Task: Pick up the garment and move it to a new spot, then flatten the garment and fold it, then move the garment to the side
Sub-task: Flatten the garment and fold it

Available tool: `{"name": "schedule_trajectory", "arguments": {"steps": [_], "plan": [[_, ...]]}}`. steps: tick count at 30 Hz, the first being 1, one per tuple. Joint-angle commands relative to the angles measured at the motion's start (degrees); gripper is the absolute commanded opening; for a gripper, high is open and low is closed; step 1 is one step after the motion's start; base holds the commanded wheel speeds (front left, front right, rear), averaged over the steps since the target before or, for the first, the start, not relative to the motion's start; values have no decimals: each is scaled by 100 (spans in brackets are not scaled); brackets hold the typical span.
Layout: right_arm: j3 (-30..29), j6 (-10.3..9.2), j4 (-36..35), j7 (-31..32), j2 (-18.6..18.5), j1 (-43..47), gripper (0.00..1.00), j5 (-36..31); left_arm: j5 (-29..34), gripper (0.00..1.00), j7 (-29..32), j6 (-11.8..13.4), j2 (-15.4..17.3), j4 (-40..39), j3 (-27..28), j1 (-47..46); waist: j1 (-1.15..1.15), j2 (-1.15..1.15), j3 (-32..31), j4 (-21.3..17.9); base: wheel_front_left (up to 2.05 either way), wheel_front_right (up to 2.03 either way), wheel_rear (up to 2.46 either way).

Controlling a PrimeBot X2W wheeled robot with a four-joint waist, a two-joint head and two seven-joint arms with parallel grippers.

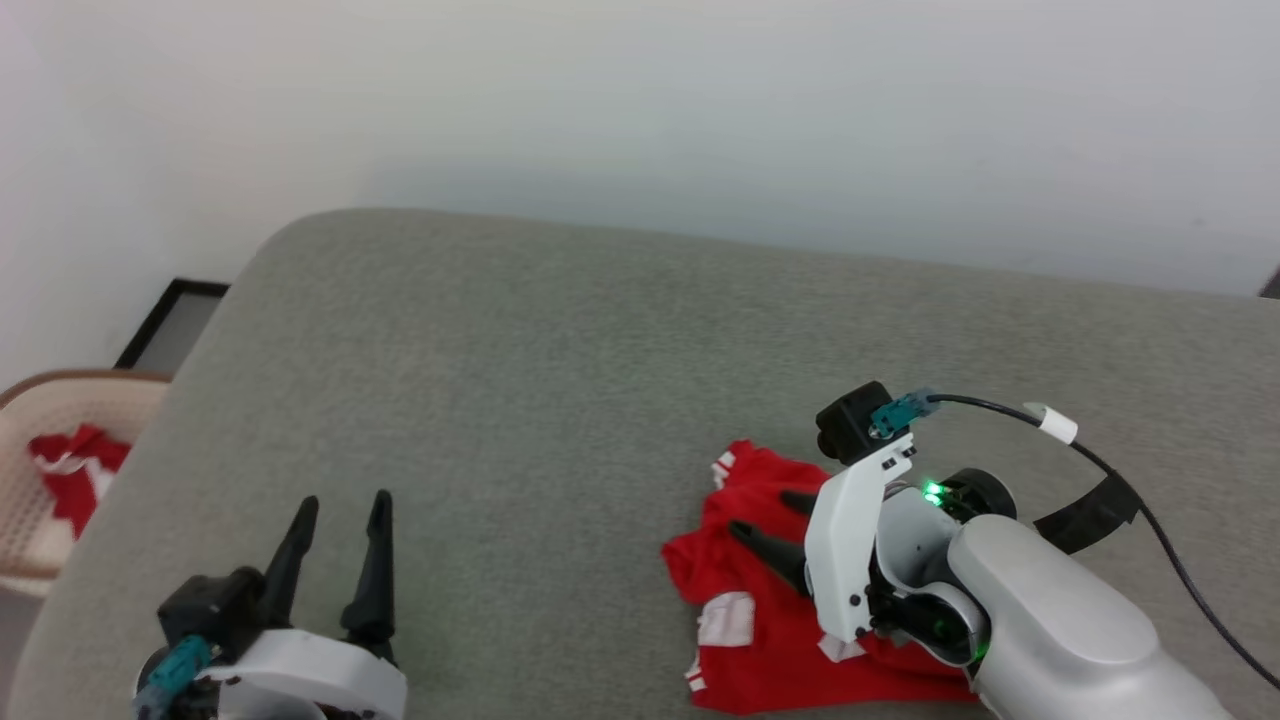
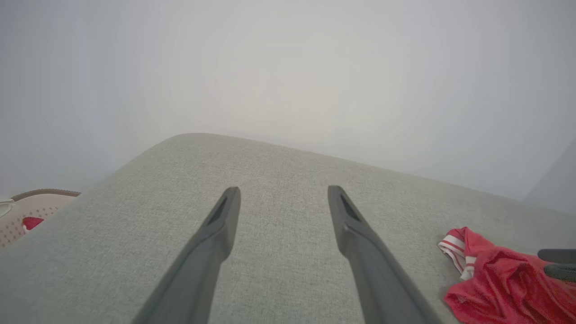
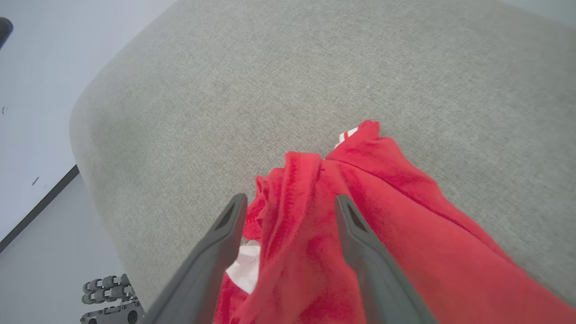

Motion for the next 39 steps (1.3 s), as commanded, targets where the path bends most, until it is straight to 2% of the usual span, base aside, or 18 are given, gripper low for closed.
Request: {"name": "schedule_trajectory", "arguments": {"steps": [1, 11, 18, 23, 30, 39], "plan": [[61, -5, -78, -85, -73, -65, 100, 81, -25, 100, -21, 0, 38, -28, 47, 86, 0, 0, -137, -270, 0, 0, 0], [-50, -5, -551, -887, -686, 89, 100, 184, 95, 100, -15, 45, 50, -177, 217, 274, 0, 0, -257, -788, 0, 0, 0], [-424, -5, -719, -1954, -1265, 416, 100, 19, 224, 100, -15, 28, 97, -277, 320, 433, 0, 0, -353, -1052, 0, 0, 0], [-792, -5, -745, -2684, -1511, 766, 100, -35, 310, 100, -16, 3, 181, -337, 416, 596, 0, 0, -428, -1195, 0, 0, 0], [-1204, -5, -642, -3292, -1706, 1296, 100, -200, 372, 100, -16, -19, 268, -395, 583, 784, 0, 0, -507, -1320, 0, 0, 0], [-1799, -5, -637, -3629, -1832, 1920, 100, -418, 482, 100, -16, -36, 325, -468, 692, 929, 0, 0, -528, -1371, 0, 0, 0]]}}
